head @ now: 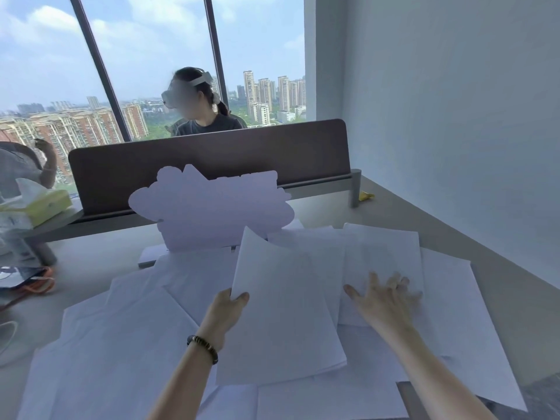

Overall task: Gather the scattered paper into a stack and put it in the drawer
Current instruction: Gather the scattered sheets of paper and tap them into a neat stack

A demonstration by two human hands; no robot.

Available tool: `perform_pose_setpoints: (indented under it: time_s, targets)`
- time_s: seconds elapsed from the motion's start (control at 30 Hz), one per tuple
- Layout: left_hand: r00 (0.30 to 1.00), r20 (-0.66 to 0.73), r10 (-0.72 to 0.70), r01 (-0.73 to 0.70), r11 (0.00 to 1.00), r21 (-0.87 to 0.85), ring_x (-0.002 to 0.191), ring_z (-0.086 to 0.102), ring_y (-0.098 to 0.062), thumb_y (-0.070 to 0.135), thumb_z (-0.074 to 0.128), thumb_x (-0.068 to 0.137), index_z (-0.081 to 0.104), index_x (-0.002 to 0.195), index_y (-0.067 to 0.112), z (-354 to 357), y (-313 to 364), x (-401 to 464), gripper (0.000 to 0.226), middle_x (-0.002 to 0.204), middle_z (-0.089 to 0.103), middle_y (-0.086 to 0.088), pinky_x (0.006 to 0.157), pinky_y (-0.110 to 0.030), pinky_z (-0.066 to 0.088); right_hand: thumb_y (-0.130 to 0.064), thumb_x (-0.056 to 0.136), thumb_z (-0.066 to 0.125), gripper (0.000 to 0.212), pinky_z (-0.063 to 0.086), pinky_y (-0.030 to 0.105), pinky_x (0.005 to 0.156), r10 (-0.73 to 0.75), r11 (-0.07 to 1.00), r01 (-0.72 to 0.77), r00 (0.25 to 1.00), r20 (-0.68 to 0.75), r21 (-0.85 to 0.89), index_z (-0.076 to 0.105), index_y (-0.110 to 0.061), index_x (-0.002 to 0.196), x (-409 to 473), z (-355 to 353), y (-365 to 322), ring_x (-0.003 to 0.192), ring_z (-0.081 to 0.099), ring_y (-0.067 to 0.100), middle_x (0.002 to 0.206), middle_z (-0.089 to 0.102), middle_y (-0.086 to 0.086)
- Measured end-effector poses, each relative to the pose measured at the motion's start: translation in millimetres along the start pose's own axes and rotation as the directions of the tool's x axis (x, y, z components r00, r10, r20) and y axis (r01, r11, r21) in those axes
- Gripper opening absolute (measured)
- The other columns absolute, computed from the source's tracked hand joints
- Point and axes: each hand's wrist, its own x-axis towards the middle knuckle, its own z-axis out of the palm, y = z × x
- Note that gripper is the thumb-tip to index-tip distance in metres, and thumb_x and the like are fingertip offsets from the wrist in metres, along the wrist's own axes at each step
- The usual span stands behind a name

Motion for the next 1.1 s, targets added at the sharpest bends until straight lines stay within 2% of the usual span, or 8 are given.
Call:
perform_pose_setpoints:
  time_s: [0.1,0.2,0.4,0.57,0.77,0.93,1.0,1.1]
  targets:
    - [1.000,-0.004,-0.021,0.021,0.998,-0.056,0.082,0.066,-0.021,0.019,0.057,0.098,0.068,0.092,0.018,2.4,0.4,0.1,0.013,0.091,0.071,-0.004,0.070,-0.028,0.048,-0.078,0.088,0.026,0.085,0.017,0.059,0.115,-0.021,0.999,0.022,0.998,0.059,-0.024,0.021,-0.025,0.155,-0.9,1.0,-0.5,0.148,0.015,0.043,0.160,0.018,0.028]
    - [0.999,0.033,-0.042,0.046,0.993,-0.111,0.077,0.067,-0.019,0.017,0.057,0.098,0.069,0.095,0.013,12.7,1.4,-2.4,0.013,0.085,0.071,-0.002,0.064,-0.027,0.049,-0.070,0.094,0.032,0.079,0.030,0.047,0.114,-0.154,0.988,0.154,0.988,-0.010,0.031,0.025,-0.019,0.155,-7.0,3.2,-5.4,0.143,0.031,0.037,0.156,0.033,0.021]
    - [0.997,-0.065,-0.033,0.024,0.991,-0.133,0.084,0.068,-0.031,0.017,0.055,0.096,0.069,0.090,0.013,3.0,2.9,-2.4,0.015,0.090,0.072,-0.011,0.074,-0.035,0.051,-0.076,0.090,0.030,0.077,0.031,0.046,0.103,-0.018,1.000,0.018,0.999,-0.031,-0.020,0.040,-0.022,0.144,-9.2,-5.0,-3.2,0.130,0.040,0.034,0.139,0.047,0.016]
    - [0.994,-0.086,-0.068,0.053,0.985,-0.166,0.075,0.062,-0.026,0.012,0.054,0.094,0.067,0.082,0.011,4.1,-3.4,-2.9,0.018,0.083,0.067,-0.010,0.070,-0.033,0.048,-0.075,0.087,0.041,0.077,0.033,0.045,0.101,-0.111,0.992,0.112,0.993,-0.032,0.051,0.041,-0.023,0.144,-7.5,-6.1,-12.7,0.128,0.043,0.033,0.135,0.050,0.011]
    - [0.998,0.041,-0.042,0.050,0.974,-0.221,0.081,0.065,-0.025,0.014,0.056,0.097,0.068,0.089,0.015,29.9,5.1,-11.5,0.015,0.089,0.070,-0.006,0.072,-0.032,0.052,-0.033,0.087,0.072,0.066,0.041,0.036,0.099,-0.120,0.872,0.118,0.992,-0.027,0.476,0.045,-0.011,0.143,-1.5,-10.7,-19.9,0.127,0.052,0.034,0.133,0.055,0.018]
    - [0.997,-0.067,-0.034,0.018,0.975,-0.220,0.075,0.062,-0.027,0.018,0.059,0.090,0.068,0.088,0.008,11.3,3.7,-7.0,0.013,0.082,0.067,-0.010,0.070,-0.035,0.048,-0.032,0.083,0.077,0.075,0.039,0.034,0.106,-0.051,0.852,0.019,0.998,0.047,0.523,0.047,0.000,0.143,12.3,-11.1,-14.1,0.134,0.050,0.032,0.140,0.057,0.018]
    - [0.991,-0.123,-0.051,0.030,0.985,-0.170,0.073,0.059,-0.024,0.020,0.058,0.087,0.066,0.087,0.008,0.9,-2.6,-2.6,0.015,0.081,0.064,-0.009,0.069,-0.033,0.044,-0.031,0.080,0.079,0.066,0.044,0.034,0.103,-0.059,0.848,0.016,0.996,0.065,0.529,0.057,-0.002,0.135,15.5,-9.5,-14.5,0.129,0.054,0.032,0.135,0.061,0.016]
    - [0.989,-0.121,-0.083,0.071,0.992,-0.100,0.071,0.054,-0.021,0.018,0.056,0.089,0.065,0.086,0.009,-1.2,-11.7,-1.6,0.014,0.079,0.059,-0.007,0.068,-0.031,0.040,-0.024,0.077,0.076,0.035,0.055,0.037,0.086,-0.094,0.857,0.056,0.994,0.048,0.513,0.073,-0.006,0.106,19.0,-5.2,-14.0,0.104,0.067,0.031,0.102,0.074,0.014]
